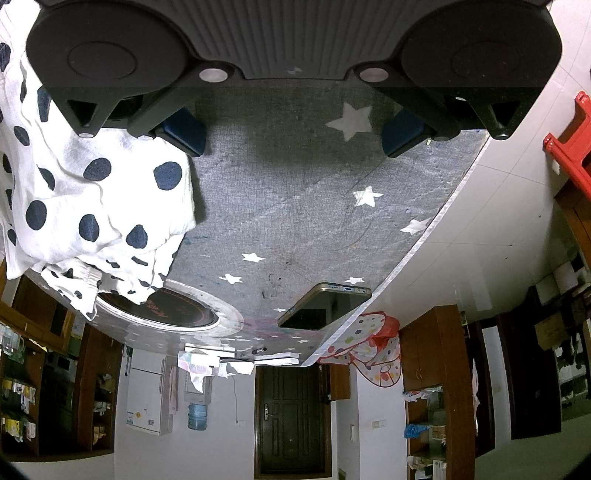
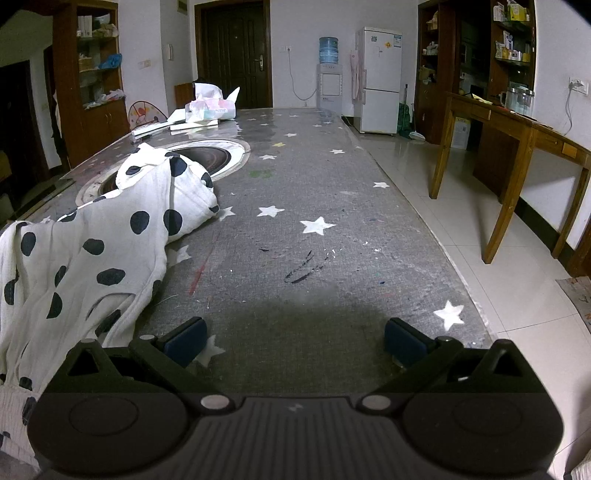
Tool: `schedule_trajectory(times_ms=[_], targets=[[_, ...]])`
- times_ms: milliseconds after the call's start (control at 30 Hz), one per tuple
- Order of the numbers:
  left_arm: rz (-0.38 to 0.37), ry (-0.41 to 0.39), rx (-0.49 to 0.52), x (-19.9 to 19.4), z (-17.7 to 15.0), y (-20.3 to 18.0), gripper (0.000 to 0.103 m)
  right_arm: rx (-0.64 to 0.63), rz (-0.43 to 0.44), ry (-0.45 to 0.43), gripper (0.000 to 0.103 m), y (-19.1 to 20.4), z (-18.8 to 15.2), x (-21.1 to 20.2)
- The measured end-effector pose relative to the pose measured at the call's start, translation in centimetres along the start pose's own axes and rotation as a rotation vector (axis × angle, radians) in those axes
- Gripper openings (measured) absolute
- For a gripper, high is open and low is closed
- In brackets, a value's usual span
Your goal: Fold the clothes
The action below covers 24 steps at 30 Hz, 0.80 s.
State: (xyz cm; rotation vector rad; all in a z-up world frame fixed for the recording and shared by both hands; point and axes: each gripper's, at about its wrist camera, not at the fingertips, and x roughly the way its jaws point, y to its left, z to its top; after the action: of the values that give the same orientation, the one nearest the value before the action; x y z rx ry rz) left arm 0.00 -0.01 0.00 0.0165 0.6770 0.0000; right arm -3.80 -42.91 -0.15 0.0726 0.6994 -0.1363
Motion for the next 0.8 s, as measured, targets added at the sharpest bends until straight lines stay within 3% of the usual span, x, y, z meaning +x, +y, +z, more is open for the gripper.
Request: schedule_trajectory(times_ms=[800], targets=[[0.005, 0.002, 0.01, 0.02, -0.05, -0.36, 0.103, 0.001, -0.001, 0.003, 0.103, -0.08, 0.06, 0.15]])
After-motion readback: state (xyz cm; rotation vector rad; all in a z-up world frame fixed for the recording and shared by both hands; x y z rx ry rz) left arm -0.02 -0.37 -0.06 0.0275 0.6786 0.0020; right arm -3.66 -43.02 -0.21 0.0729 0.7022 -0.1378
